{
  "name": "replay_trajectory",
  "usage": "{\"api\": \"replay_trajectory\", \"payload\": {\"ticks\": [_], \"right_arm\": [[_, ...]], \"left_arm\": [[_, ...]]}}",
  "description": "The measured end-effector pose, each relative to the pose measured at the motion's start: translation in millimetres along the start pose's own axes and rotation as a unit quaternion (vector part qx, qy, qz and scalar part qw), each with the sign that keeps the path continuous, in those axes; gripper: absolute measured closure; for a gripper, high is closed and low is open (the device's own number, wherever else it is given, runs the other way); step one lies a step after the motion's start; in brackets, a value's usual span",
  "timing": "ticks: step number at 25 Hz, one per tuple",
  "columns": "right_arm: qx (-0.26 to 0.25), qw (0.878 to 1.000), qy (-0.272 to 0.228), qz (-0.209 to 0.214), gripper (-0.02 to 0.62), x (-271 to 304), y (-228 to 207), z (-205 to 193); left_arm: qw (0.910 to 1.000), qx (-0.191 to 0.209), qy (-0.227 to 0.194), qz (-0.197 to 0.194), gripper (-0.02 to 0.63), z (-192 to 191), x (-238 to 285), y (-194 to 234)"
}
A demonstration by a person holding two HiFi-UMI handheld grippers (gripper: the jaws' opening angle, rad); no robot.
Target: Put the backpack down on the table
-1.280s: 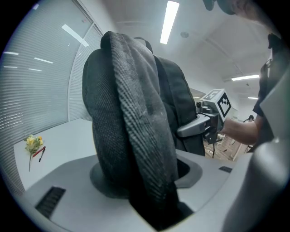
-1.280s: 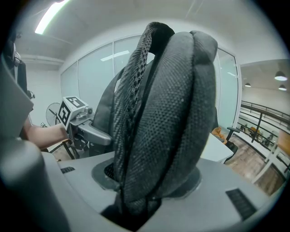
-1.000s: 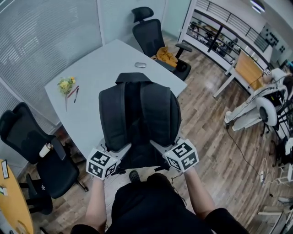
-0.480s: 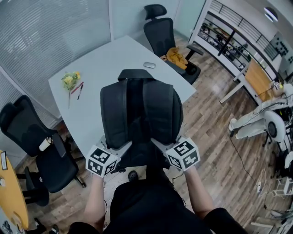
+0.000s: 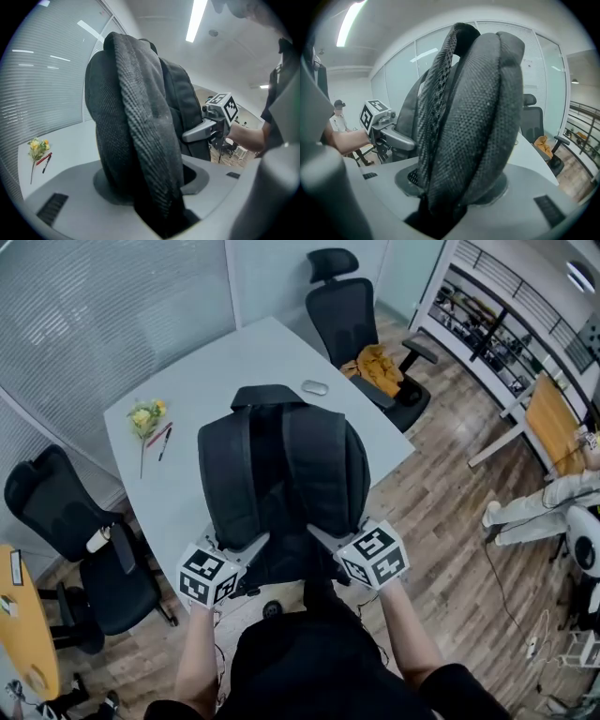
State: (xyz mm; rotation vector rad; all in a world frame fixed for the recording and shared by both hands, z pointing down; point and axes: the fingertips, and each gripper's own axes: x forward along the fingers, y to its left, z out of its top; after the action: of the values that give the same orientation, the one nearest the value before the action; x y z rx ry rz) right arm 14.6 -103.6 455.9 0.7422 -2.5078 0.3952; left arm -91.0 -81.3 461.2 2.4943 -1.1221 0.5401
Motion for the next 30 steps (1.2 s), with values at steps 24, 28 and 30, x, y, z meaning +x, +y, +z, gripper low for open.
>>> {"api": "replay_trajectory", "payload": {"ticks": [24, 28, 30], "right_arm": [[-0.057, 0.988, 0.007, 0.142, 0.385, 34.7, -129.1, 37.2], [-0.057, 0.987, 0.007, 0.151, 0.385, 43.4, -125.3, 40.3], [-0.057, 0.986, 0.009, 0.153, 0.385, 46.9, -125.8, 40.8]], "left_arm": [[0.9892, -0.065, 0.001, 0.131, 0.394, 57.4, 92.2, 26.5], [0.9877, -0.069, 0.002, 0.141, 0.394, 54.7, 87.9, 34.1], [0.9872, -0.072, 0.002, 0.143, 0.394, 53.7, 88.2, 37.1]]}}
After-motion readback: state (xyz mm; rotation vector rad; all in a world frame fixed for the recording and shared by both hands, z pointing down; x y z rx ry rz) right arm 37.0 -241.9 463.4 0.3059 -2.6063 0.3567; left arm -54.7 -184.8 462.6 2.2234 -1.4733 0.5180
